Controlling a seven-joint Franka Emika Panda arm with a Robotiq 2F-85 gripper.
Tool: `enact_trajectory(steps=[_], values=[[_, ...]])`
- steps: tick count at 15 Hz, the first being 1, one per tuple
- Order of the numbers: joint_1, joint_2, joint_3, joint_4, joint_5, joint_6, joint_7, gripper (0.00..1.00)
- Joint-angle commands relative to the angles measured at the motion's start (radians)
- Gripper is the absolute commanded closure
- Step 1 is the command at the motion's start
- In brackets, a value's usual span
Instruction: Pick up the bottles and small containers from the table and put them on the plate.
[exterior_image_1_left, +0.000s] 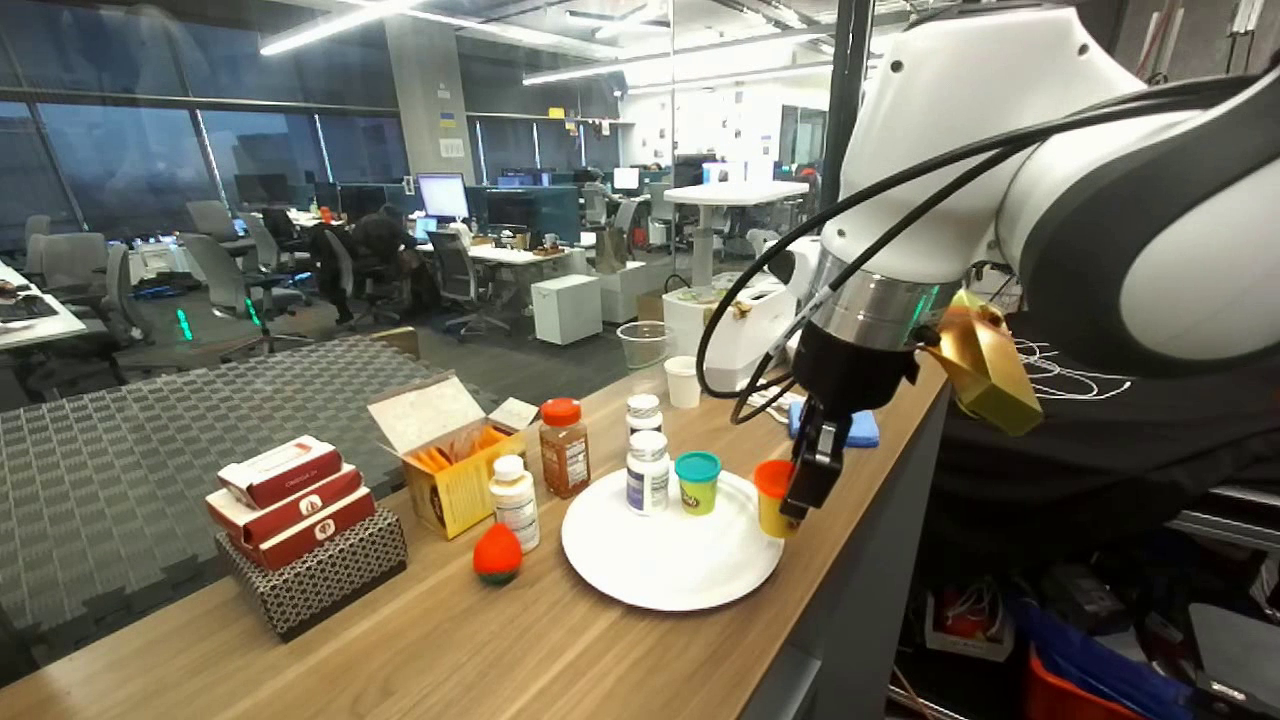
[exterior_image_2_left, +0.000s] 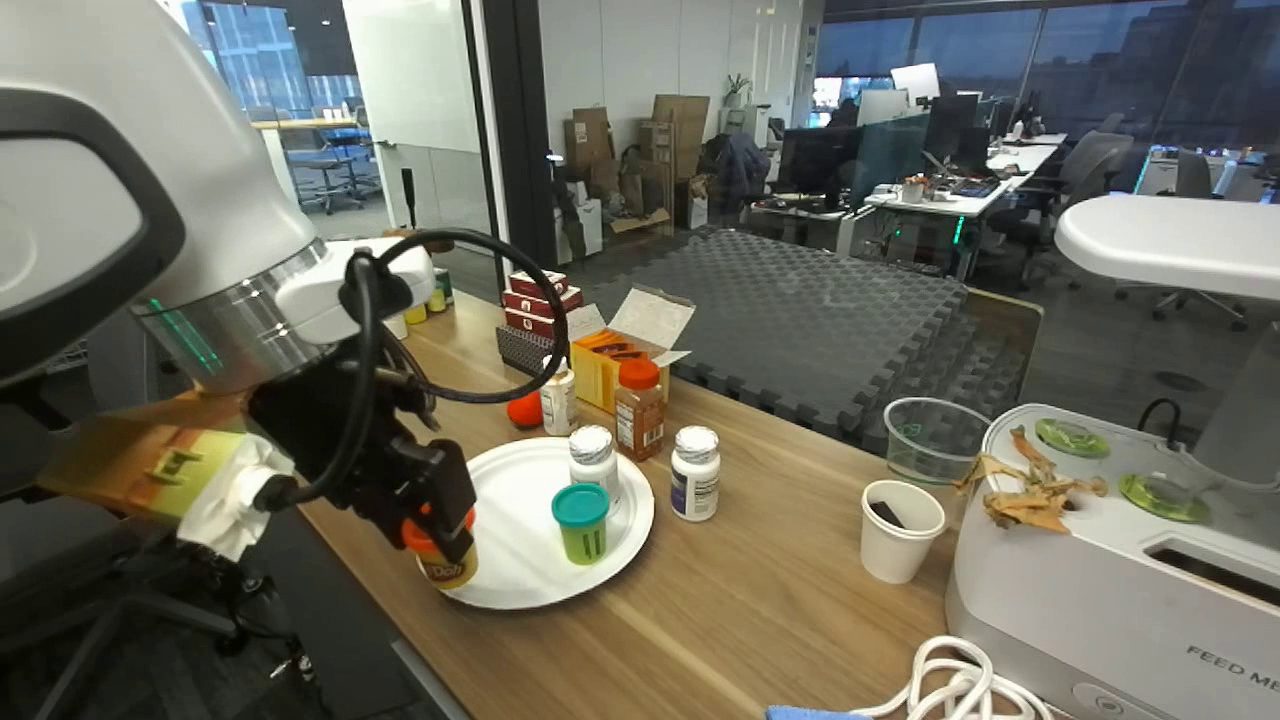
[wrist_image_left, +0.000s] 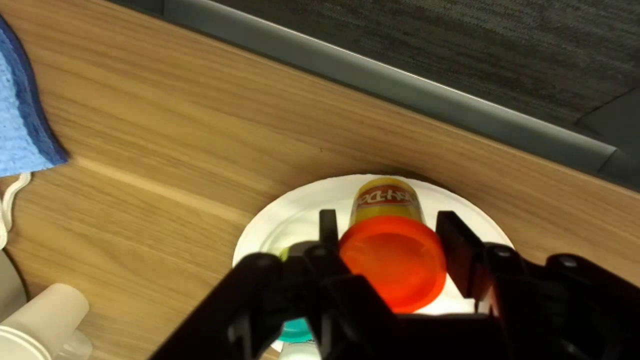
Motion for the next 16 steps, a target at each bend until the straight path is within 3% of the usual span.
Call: enact_trajectory(steps=[1,9,16], values=[[-0.007,0.059,-0.005,0.051,0.011,0.032,-0.021,0.73],[-0.001,0.159,-0.020,0.177,0.050,0.008,-0.025,0.73],[-0.009,0.170,-0.019,0.156,0.100,0.009,-0.064,0.73]])
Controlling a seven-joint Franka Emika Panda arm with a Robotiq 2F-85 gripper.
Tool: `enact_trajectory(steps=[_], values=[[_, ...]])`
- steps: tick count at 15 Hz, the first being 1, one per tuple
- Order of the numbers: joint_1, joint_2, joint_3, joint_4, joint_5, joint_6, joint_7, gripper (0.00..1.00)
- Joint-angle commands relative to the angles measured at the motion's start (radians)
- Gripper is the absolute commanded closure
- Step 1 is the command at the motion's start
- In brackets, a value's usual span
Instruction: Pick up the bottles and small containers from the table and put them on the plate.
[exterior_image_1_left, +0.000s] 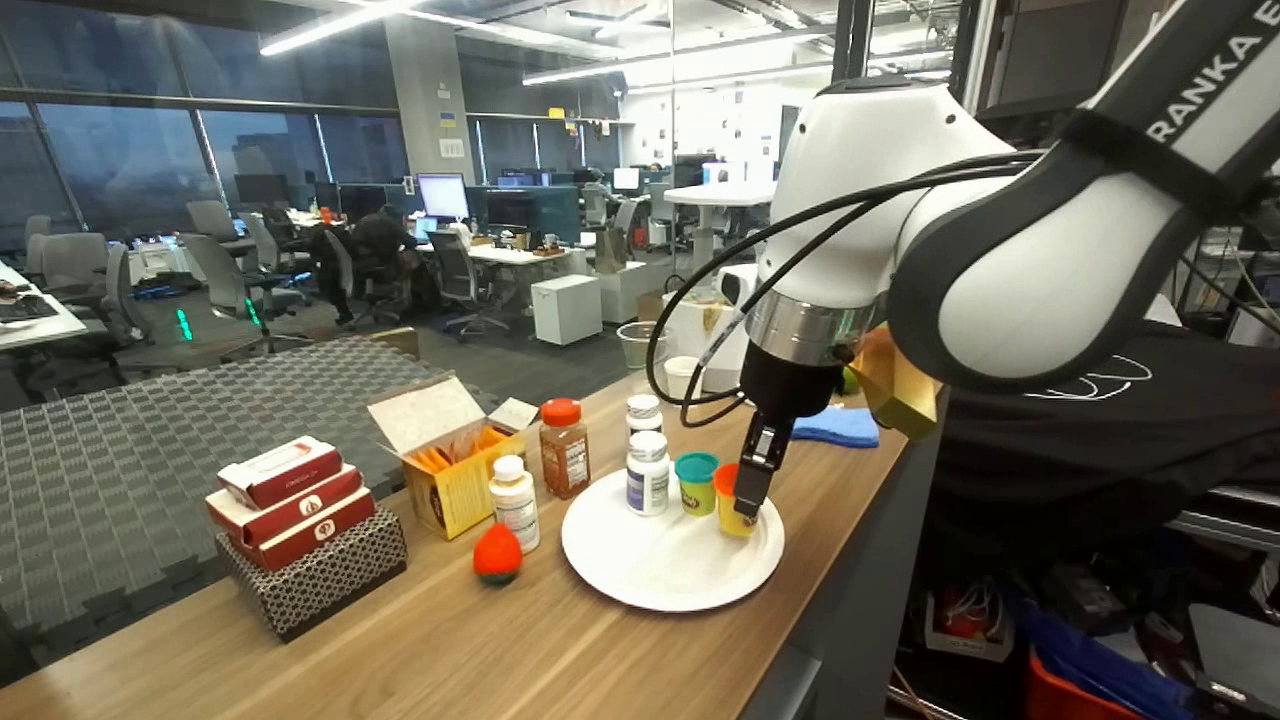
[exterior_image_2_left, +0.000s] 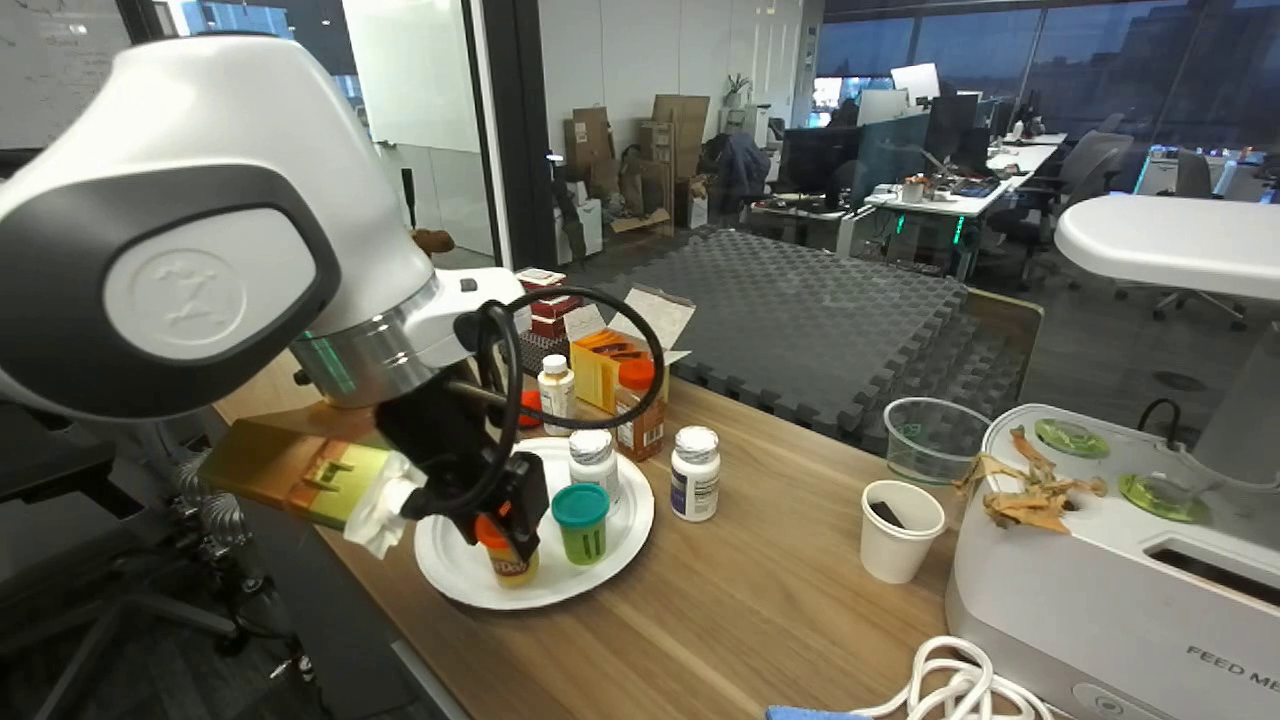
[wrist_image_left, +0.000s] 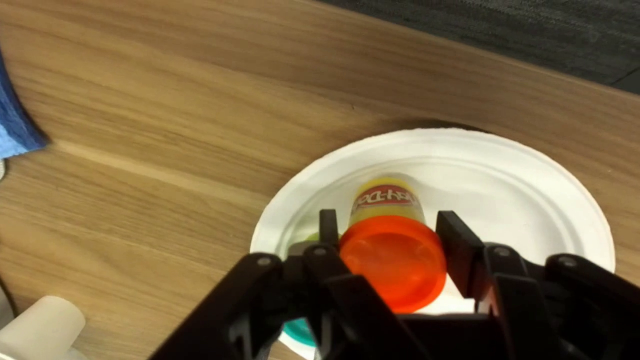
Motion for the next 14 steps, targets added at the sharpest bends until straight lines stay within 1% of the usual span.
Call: enact_trajectory(steps=[1,8,9,10,13,14], values=[[-0.003,-0.004,-0.002,-0.010,0.035,0.005,-0.041,0.73],[0.001,0.000,-0.006,-0.011,0.034,0.008,-0.040,0.73],[0.002,-0.002,-0.006,-0.012,0.031,0.008,-0.042,0.40],[0.004,-0.003,-0.008,-0.013,0.023,0.008,-0.042,0.22],[0.006,-0.006,-0.009,-0.011,0.022,0.012,-0.041,0.01],[0.006,-0.007,-0.008,-0.011,0.024,0.012,-0.042,0.00]])
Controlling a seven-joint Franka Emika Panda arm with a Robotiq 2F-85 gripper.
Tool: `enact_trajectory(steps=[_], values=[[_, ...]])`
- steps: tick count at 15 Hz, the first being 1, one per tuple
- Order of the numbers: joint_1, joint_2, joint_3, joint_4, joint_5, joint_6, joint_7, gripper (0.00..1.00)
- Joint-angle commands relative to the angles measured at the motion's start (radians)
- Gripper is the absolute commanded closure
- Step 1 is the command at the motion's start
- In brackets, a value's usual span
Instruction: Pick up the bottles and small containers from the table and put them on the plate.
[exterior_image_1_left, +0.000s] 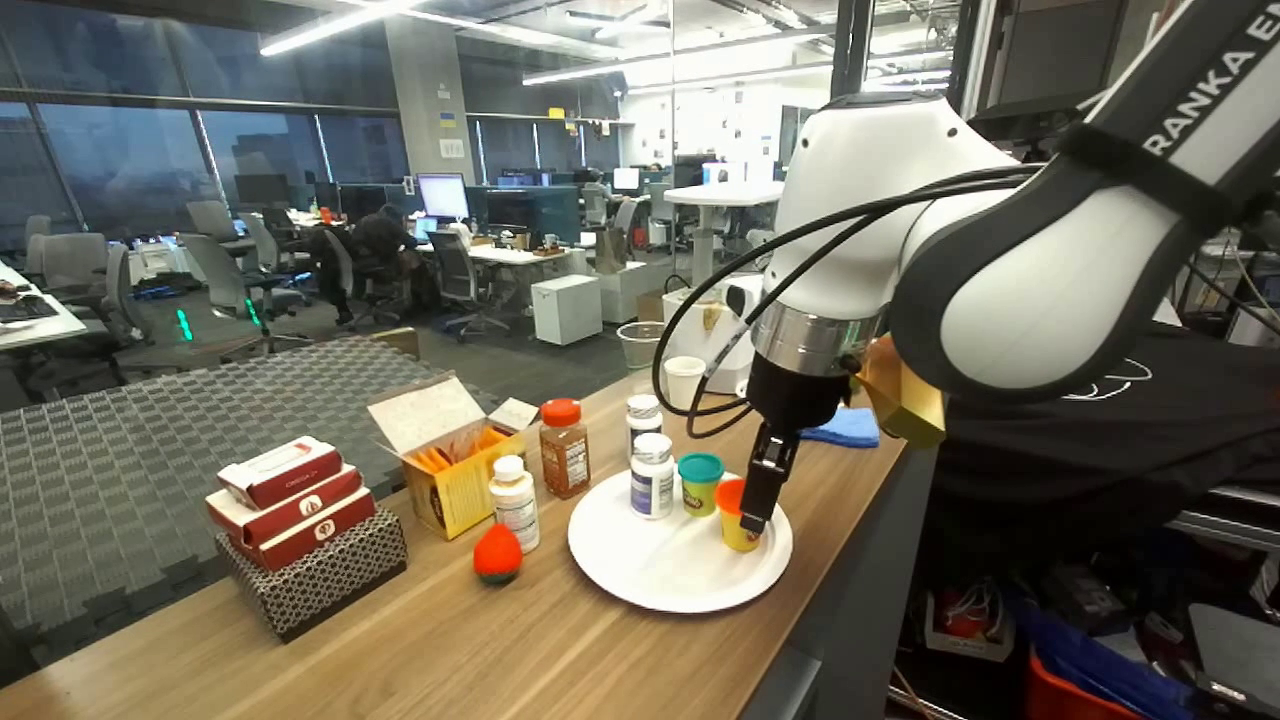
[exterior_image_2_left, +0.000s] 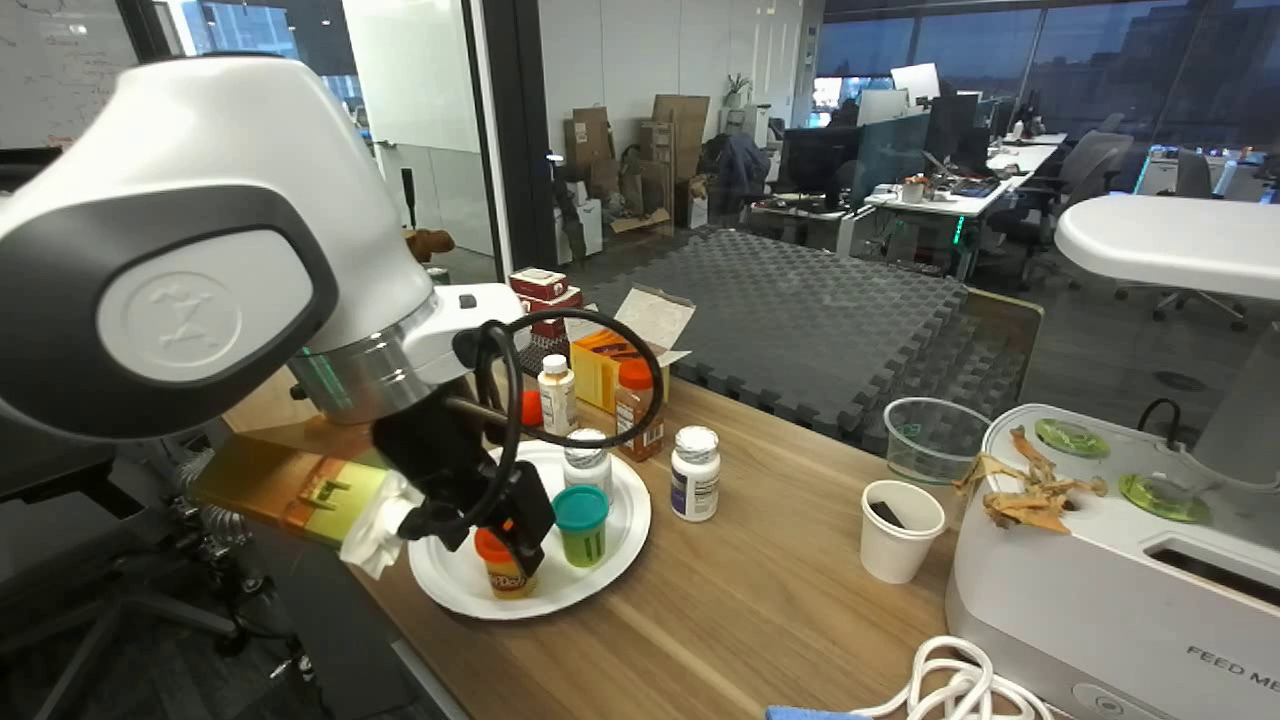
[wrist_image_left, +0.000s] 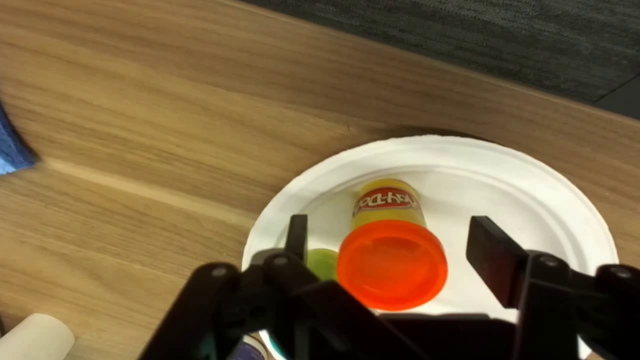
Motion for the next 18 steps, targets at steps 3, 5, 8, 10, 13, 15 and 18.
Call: enact_trajectory(steps=[3,5,8,10,13,15,18], values=[[0.003,-0.026,-0.003,0.000,0.015,0.000,-0.030,0.00],[0.003,-0.036,-0.002,0.014,0.019,-0.027,-0.036,0.00],[-0.001,-0.054,0.007,0.063,0.036,-0.099,-0.055,0.00],[-0.001,-0.053,0.008,0.122,0.041,-0.156,-0.061,0.00],[-0.004,-0.014,0.010,0.256,0.055,-0.295,-0.087,0.00],[-0.010,0.016,0.006,0.347,0.053,-0.382,-0.110,0.00],[-0.010,-0.011,0.005,0.318,0.033,-0.389,-0.095,0.00]])
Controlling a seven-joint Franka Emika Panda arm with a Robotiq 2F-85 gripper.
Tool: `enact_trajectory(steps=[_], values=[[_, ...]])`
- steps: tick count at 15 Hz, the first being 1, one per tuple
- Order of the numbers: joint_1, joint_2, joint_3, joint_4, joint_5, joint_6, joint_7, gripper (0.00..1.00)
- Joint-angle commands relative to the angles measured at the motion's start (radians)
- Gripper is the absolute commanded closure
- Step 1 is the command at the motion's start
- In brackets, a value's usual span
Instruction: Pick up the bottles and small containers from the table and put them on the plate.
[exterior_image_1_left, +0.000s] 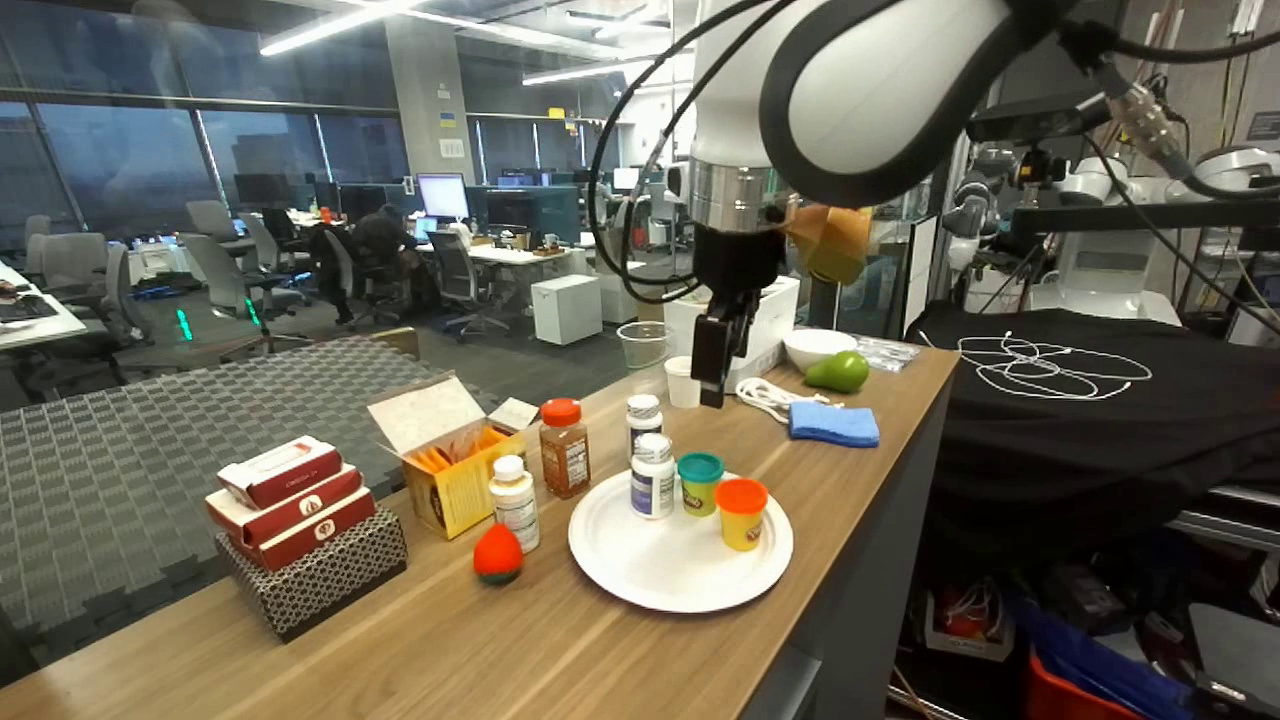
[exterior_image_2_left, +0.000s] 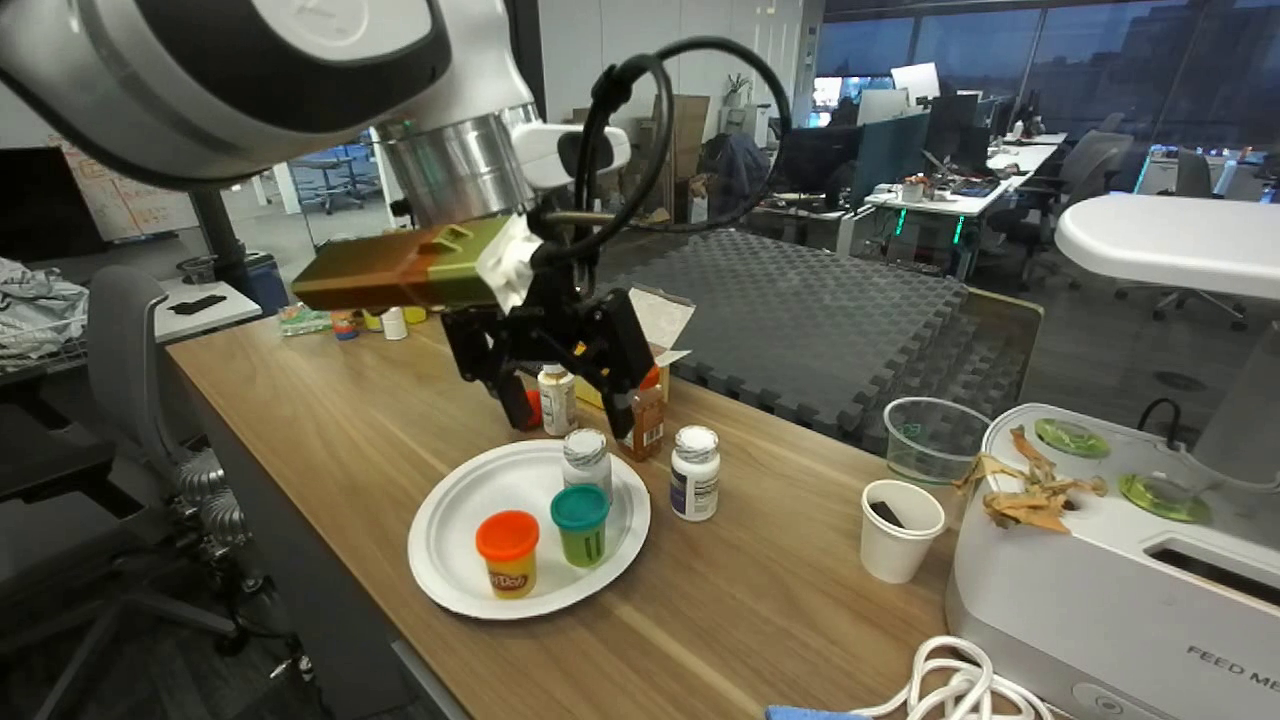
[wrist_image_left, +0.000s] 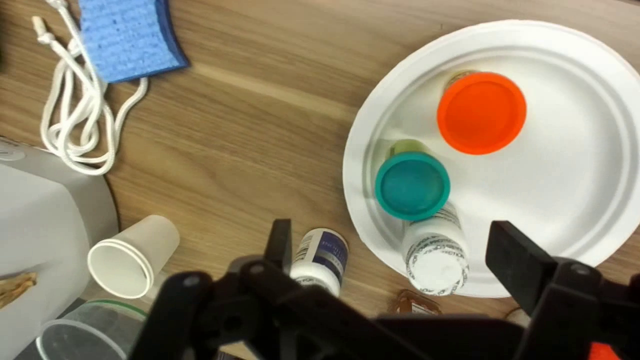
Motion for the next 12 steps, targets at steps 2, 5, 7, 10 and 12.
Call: enact_trajectory(steps=[2,5,7,10,12], values=[[-0.006,0.008,0.002,0.029,0.001,-0.025,-0.011,0.00],[-0.007,0.015,0.002,0.032,0.001,-0.027,-0.014,0.00],[-0.007,0.016,0.002,0.032,0.001,-0.027,-0.014,0.00],[-0.029,0.046,0.005,0.065,0.028,-0.018,-0.079,0.00],[-0.047,0.089,0.013,0.123,0.058,-0.038,-0.151,0.00]])
